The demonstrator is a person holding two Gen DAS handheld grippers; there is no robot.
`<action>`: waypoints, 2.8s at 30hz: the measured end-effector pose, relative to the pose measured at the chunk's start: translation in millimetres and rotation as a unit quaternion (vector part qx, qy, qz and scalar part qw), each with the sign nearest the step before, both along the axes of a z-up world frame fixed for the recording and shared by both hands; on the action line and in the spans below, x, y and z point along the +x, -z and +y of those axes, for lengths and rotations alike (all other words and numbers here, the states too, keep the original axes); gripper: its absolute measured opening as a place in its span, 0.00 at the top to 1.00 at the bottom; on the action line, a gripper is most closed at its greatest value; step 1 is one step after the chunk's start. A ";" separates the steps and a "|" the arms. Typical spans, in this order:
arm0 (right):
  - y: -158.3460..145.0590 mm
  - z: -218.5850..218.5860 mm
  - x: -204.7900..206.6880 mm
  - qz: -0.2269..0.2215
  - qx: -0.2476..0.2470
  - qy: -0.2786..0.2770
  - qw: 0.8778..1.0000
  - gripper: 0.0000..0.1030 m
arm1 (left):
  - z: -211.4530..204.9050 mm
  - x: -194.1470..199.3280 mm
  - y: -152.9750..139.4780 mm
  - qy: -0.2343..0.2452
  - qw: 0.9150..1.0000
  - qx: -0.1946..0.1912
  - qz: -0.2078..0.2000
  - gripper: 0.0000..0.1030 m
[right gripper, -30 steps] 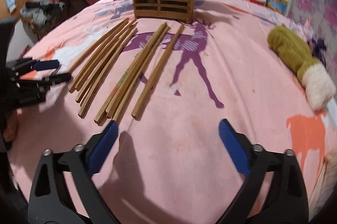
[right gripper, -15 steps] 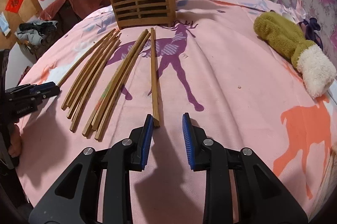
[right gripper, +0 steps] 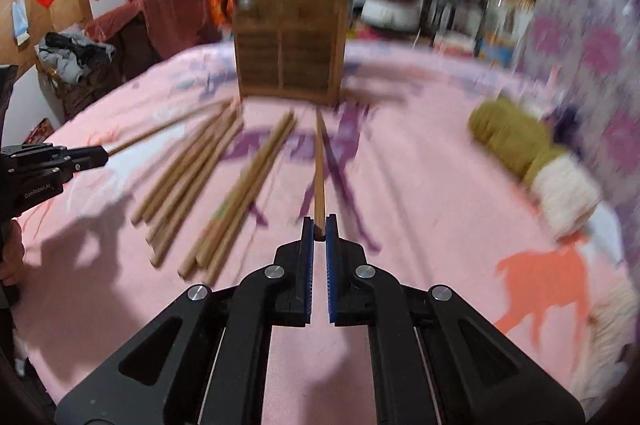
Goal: Organize utensils
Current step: 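Close the right tool on one bamboo chopstick while the left tool grasps another, then lift both chopsticks and lower them upright into the wooden holder, then open both tools and pull them back from the holder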
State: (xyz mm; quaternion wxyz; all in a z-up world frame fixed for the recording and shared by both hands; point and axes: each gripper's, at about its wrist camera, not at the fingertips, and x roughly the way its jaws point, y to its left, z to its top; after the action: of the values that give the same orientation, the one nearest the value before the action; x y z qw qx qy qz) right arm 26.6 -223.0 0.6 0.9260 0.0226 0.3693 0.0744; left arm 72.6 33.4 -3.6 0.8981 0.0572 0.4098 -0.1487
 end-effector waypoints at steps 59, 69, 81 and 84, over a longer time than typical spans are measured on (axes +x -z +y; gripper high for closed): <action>-121.0 -14.8 103.7 -0.209 0.064 0.111 0.969 0.24 | -20.5 123.5 -123.7 -0.135 0.970 -0.122 -0.160 0.07; -62.1 7.8 33.0 -0.174 0.006 0.082 0.981 0.06 | 11.2 60.1 -44.0 -0.137 0.987 -0.042 -0.076 0.05; -24.9 -6.8 46.4 -0.043 0.052 0.067 0.995 0.06 | 26.1 23.0 13.9 -0.046 0.997 -0.036 0.056 0.05; -18.7 -6.0 50.5 -0.025 0.056 0.070 0.996 0.06 | 27.2 24.3 18.2 -0.042 0.995 -0.048 0.072 0.05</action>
State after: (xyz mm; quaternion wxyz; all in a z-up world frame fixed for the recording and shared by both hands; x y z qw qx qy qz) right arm 77.0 -229.1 19.3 0.9351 0.0981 0.3391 0.0305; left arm 96.9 60.6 -21.9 0.8734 -0.0142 0.4679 -0.1341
